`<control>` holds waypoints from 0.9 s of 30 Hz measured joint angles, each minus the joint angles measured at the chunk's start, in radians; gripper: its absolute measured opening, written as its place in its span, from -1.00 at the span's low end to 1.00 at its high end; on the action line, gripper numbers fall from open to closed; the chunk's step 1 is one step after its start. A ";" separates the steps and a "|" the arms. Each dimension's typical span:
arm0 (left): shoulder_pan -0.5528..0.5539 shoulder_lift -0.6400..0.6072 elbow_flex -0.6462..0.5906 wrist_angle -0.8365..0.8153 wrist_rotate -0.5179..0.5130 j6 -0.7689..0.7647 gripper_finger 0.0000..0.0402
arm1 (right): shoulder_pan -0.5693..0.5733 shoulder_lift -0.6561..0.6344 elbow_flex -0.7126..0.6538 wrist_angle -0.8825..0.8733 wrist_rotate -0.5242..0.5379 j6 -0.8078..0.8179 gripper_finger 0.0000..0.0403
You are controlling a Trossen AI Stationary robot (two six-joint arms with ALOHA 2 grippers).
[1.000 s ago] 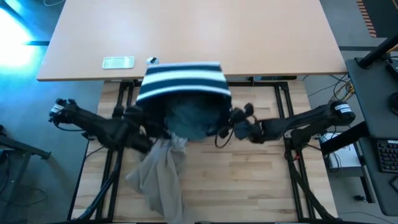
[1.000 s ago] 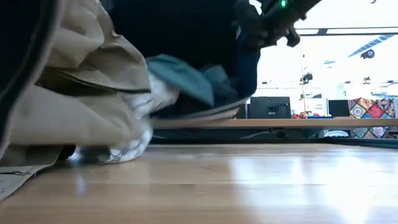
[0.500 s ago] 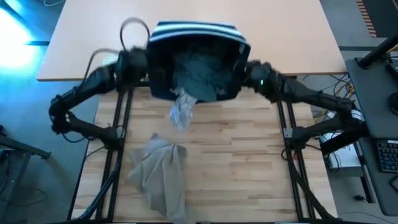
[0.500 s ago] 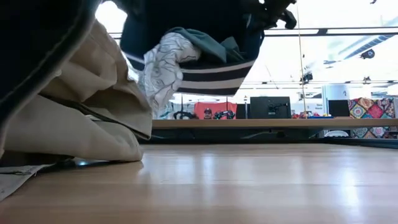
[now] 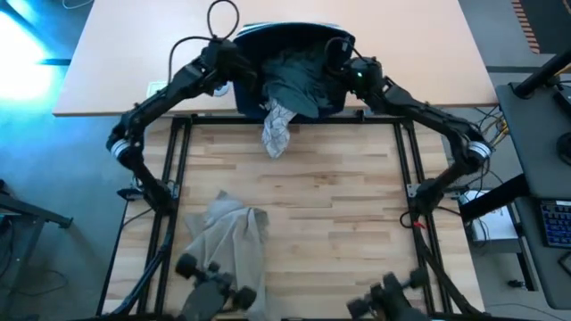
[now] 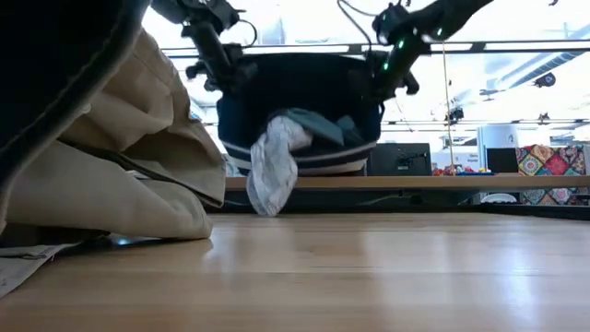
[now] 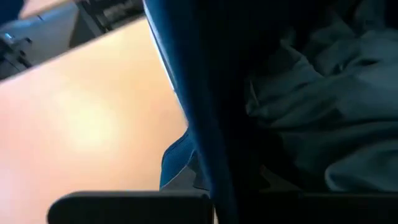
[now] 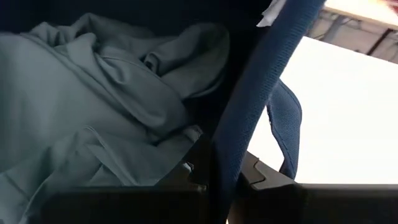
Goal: Fold Laundry from Bin
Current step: Adjust the blue laundry basket
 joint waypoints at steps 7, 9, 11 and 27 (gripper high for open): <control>0.074 0.117 0.002 0.192 0.017 0.034 -0.98 | -0.105 0.158 0.063 0.127 -0.072 -0.024 -0.93; 0.094 0.147 0.003 0.199 0.021 0.039 -0.94 | -0.123 0.197 0.080 0.126 -0.086 -0.032 -0.91; 0.105 0.173 0.003 0.198 0.027 0.041 -0.87 | -0.139 0.232 0.092 0.115 -0.091 -0.033 -0.86; 0.044 0.087 0.297 -0.596 0.152 0.048 0.12 | -0.140 0.059 0.120 -0.263 -0.079 -0.055 0.05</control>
